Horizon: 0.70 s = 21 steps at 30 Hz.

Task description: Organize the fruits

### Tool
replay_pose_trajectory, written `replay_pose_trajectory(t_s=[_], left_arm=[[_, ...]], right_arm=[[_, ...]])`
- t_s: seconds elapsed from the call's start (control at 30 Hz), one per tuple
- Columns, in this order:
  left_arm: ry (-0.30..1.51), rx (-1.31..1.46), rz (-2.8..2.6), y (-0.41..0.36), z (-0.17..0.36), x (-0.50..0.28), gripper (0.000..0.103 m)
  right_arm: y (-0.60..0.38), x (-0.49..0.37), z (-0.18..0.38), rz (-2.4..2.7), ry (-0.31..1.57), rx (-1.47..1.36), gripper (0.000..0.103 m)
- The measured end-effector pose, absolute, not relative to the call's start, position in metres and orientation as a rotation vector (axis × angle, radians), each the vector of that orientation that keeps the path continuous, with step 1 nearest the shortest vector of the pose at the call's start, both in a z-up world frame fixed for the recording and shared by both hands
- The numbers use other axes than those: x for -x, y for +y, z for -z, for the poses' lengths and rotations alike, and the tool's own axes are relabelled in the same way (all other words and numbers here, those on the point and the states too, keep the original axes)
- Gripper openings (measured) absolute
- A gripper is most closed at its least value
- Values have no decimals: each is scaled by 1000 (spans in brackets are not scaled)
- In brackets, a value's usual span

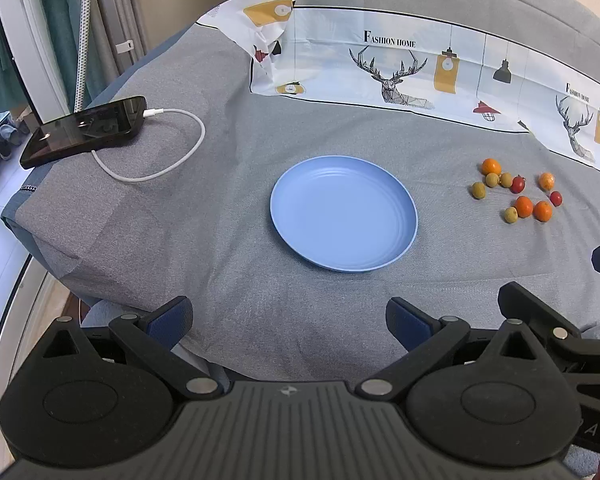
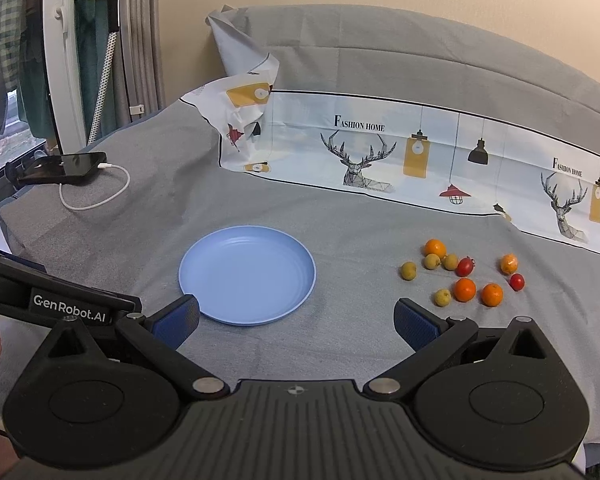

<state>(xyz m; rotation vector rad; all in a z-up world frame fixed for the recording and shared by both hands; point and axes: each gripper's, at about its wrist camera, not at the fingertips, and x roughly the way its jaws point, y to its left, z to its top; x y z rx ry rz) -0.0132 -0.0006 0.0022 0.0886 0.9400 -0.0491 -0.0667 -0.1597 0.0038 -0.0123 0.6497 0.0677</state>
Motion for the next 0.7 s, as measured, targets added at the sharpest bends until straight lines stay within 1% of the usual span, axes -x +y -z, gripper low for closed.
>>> replay_pose_trajectory(t_s=[0.7], left_arm=[[933, -100, 47, 0, -5, 15, 103]], right_arm=[[-158, 67, -5, -67, 648, 12, 103]])
